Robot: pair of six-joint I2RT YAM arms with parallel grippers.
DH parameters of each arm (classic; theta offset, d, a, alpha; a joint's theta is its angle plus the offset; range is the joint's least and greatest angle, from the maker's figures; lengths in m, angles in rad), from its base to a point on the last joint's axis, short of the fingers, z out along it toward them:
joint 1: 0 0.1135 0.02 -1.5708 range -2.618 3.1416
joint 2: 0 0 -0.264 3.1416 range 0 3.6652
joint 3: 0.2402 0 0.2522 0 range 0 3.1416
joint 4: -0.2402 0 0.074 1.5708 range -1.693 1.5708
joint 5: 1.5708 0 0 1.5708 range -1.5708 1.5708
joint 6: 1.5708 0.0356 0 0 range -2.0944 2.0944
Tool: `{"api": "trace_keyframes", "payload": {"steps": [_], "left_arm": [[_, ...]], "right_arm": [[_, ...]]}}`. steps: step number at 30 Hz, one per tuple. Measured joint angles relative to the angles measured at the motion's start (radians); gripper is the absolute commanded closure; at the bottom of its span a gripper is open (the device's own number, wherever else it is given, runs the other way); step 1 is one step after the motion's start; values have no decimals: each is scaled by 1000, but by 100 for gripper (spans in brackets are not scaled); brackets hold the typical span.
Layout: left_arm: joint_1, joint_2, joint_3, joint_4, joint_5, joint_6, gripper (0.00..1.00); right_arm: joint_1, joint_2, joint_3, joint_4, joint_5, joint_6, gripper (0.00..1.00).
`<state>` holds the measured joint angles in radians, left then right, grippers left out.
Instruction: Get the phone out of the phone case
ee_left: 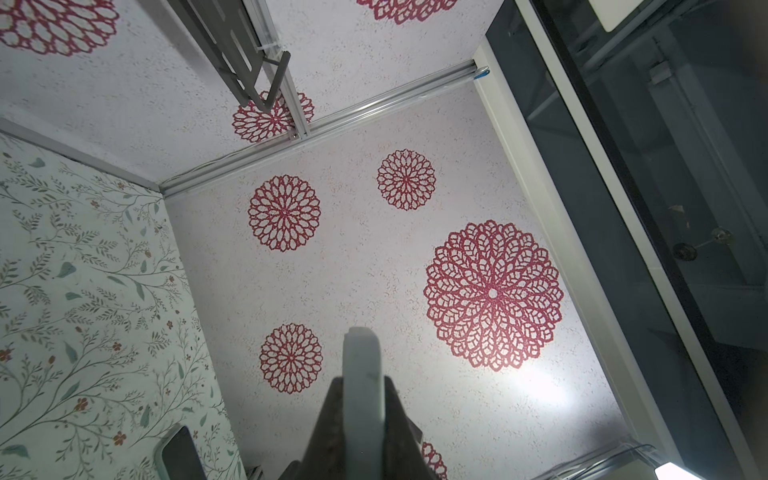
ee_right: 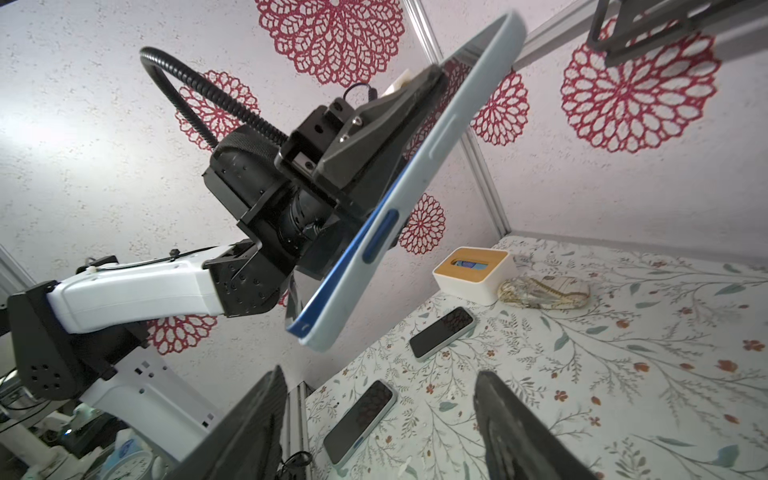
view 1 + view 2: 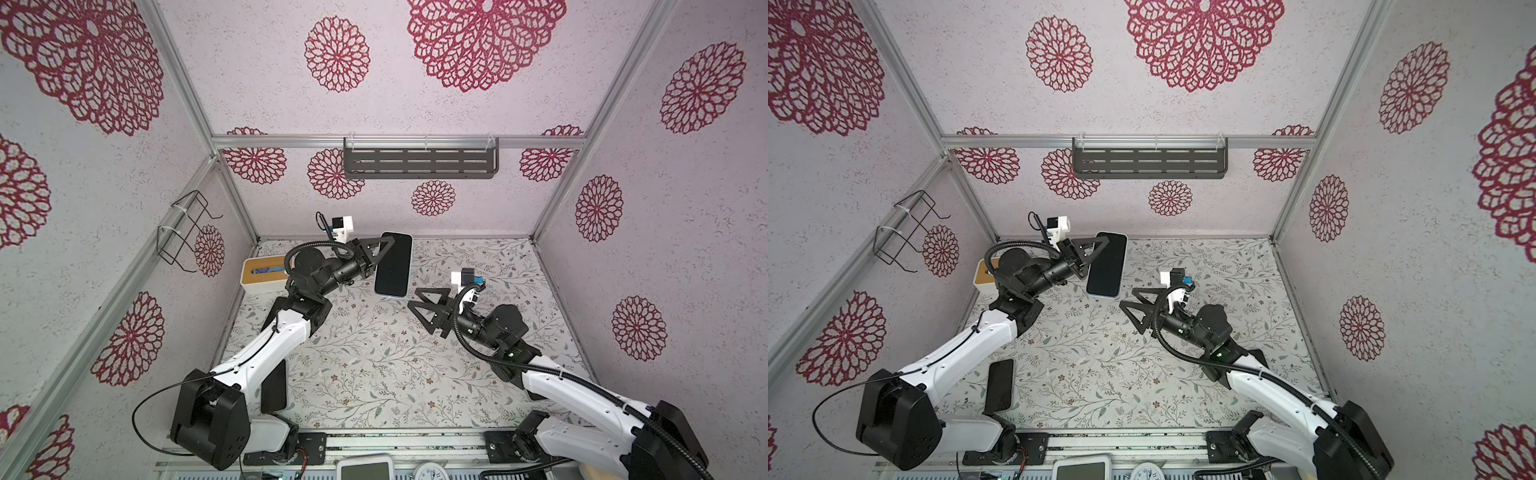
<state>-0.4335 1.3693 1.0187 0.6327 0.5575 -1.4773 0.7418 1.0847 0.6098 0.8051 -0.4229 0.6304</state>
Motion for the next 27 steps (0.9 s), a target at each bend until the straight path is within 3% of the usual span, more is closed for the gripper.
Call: {"api": "trace_keyframes", "payload": {"steps": [27], "left_arm": [[-47, 24, -34, 127, -48, -23, 100]], "right_arm": [[19, 104, 14, 144, 22, 81, 27]]}}
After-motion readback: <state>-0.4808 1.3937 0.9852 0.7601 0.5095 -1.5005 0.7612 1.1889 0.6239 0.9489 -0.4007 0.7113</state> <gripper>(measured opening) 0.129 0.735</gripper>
